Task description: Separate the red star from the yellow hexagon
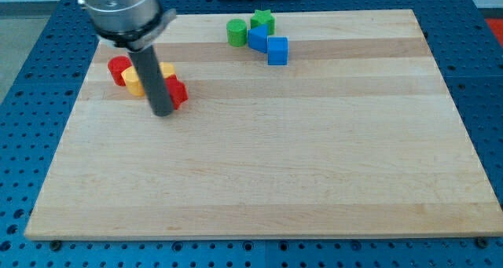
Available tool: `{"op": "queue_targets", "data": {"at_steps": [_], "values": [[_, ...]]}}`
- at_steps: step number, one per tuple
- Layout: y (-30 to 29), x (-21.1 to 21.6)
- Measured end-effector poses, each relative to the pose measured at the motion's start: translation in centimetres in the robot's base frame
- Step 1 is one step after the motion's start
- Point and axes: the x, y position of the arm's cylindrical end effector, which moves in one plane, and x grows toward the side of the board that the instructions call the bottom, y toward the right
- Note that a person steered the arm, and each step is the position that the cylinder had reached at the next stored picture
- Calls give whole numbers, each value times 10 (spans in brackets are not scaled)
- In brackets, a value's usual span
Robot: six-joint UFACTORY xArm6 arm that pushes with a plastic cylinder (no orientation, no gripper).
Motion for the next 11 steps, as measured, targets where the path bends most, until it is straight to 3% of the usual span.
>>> {"op": "queue_targets", "data": {"at_steps": [1, 2, 4, 5, 6, 8, 10, 11], "values": [[56, 0], [72, -4], [-23, 16], [-50, -9], [-49, -9], [10, -31], [12, -38], [21, 0]]}}
